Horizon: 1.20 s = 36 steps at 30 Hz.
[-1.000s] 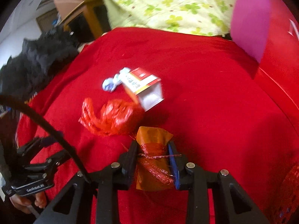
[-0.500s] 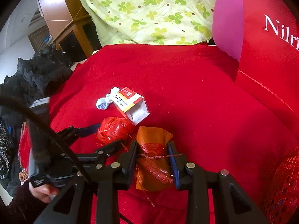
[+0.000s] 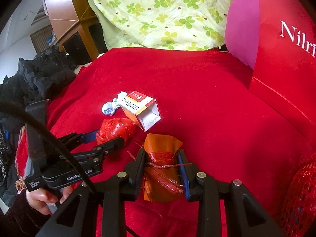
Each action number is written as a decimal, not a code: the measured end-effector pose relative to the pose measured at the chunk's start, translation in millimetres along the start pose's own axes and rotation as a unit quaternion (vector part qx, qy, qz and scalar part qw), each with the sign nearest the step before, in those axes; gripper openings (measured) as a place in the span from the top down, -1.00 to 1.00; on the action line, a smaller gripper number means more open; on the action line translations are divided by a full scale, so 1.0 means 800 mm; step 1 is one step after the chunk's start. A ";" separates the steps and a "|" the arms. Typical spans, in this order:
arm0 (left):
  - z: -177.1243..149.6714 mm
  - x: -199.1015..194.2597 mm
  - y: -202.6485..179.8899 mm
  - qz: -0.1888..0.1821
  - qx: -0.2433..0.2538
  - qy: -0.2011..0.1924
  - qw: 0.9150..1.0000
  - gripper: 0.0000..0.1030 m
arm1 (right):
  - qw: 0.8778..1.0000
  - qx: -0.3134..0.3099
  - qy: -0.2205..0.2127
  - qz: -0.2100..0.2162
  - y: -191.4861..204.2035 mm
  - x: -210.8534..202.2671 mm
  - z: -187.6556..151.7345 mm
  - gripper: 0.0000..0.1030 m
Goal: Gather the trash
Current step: 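Grasp the red plastic bag with left tool while right tool holds the orange bag, then lift the red bag with left tool while right tool holds the orange bag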
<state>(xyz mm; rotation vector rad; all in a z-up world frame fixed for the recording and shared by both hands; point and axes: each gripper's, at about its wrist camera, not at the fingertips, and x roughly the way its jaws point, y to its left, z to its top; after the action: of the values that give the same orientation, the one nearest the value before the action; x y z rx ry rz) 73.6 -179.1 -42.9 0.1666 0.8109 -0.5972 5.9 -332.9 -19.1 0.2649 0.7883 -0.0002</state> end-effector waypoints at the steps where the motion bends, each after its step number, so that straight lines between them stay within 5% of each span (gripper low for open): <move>1: -0.003 -0.006 -0.002 0.014 0.004 -0.001 1.000 -0.20 | 1.000 0.002 -0.005 0.000 0.000 -0.003 0.000 0.35; 6: -0.008 -0.035 -0.015 0.057 0.022 -0.020 0.998 -0.20 | 1.000 0.009 -0.024 0.001 0.000 -0.015 -0.001 0.35; 9: -0.009 -0.056 -0.023 0.072 0.032 -0.031 0.996 0.07 | 0.999 0.011 -0.036 0.003 0.003 -0.021 -0.001 0.35; 15: -0.007 -0.094 -0.046 0.080 0.049 -0.067 0.993 0.08 | 0.999 0.005 -0.052 0.011 0.012 -0.031 -0.001 0.34; 24: -0.018 -0.075 -0.006 0.022 -0.019 -0.044 0.999 0.05 | 0.998 0.008 -0.060 0.015 0.002 -0.041 0.000 0.35; 26: -0.021 -0.064 0.009 0.007 -0.034 -0.032 0.999 -0.20 | 0.998 0.011 -0.058 0.017 0.000 -0.043 0.001 0.35; 32: -0.026 -0.041 0.035 -0.037 -0.071 -0.014 0.997 -0.51 | 0.998 0.015 -0.049 0.021 -0.003 -0.039 0.003 0.35; 36: -0.029 -0.027 0.019 -0.074 -0.055 0.002 0.996 -0.56 | 0.999 0.015 -0.045 0.022 -0.002 -0.036 0.003 0.35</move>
<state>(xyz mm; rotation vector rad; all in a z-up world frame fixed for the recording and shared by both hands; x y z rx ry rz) 55.7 -148.8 -44.8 0.0063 0.8625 -0.6901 -12.8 -338.2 2.1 0.3090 0.6936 0.0164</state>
